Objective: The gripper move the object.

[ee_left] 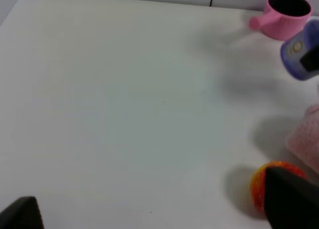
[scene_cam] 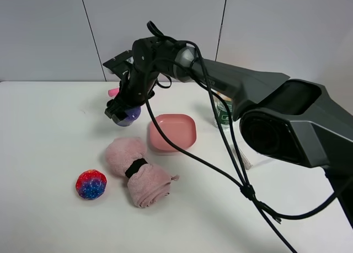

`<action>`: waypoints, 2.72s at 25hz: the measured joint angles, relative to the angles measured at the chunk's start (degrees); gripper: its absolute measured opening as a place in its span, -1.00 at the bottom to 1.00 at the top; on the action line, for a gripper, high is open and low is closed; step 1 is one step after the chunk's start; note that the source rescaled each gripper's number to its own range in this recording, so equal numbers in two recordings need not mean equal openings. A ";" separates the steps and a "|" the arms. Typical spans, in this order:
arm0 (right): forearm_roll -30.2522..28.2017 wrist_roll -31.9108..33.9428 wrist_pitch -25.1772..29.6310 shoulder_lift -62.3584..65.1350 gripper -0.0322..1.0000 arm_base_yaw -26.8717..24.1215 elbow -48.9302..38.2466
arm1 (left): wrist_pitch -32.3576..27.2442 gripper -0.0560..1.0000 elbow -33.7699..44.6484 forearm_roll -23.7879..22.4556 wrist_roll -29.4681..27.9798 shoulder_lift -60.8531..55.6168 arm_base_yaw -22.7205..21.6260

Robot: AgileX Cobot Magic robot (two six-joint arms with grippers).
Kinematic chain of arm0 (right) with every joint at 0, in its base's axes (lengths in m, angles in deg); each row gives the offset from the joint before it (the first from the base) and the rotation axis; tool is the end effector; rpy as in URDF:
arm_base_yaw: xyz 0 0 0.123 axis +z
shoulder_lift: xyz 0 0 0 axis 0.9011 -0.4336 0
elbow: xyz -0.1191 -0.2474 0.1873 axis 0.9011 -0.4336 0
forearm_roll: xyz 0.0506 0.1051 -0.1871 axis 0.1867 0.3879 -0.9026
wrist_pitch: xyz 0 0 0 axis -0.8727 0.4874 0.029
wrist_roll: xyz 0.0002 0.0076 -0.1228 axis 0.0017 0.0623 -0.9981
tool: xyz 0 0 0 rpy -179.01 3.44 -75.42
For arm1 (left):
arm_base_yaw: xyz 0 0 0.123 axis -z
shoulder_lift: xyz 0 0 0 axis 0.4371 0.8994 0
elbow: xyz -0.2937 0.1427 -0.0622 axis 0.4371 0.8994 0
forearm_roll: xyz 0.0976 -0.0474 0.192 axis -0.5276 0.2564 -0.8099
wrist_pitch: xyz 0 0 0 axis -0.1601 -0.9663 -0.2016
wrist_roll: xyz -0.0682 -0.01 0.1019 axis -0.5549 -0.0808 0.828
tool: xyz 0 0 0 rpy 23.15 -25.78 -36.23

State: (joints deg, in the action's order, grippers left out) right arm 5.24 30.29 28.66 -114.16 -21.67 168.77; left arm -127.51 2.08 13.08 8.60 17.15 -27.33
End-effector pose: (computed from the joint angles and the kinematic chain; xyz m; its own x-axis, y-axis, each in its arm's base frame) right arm 0.4043 0.3928 0.1773 -0.5380 -0.6766 -0.5028 -0.7963 0.6037 0.0397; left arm -0.0550 0.0118 0.2518 -0.4224 -0.1154 -0.8991 -0.1661 0.9849 -0.0484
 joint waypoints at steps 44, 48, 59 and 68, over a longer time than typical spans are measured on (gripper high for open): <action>0.82 -0.61 -5.20 8.08 -0.01 0.00 0.00 | -0.05 1.00 0.00 -0.02 0.00 0.00 0.00; -3.38 1.92 -1.78 19.87 -0.01 0.00 0.00 | -0.05 1.00 0.00 -0.02 0.00 0.00 0.00; -39.93 9.36 17.43 47.35 -0.01 -1.59 0.04 | -0.05 1.00 0.00 -0.02 0.00 0.00 0.00; -42.55 10.73 18.75 67.61 -0.01 -7.34 -0.44 | -0.05 1.00 0.00 -0.02 0.00 0.00 0.00</action>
State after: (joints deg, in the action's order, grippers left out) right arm -37.31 41.02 47.41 -46.55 -29.01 168.32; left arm -127.56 2.08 13.07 8.60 17.15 -27.33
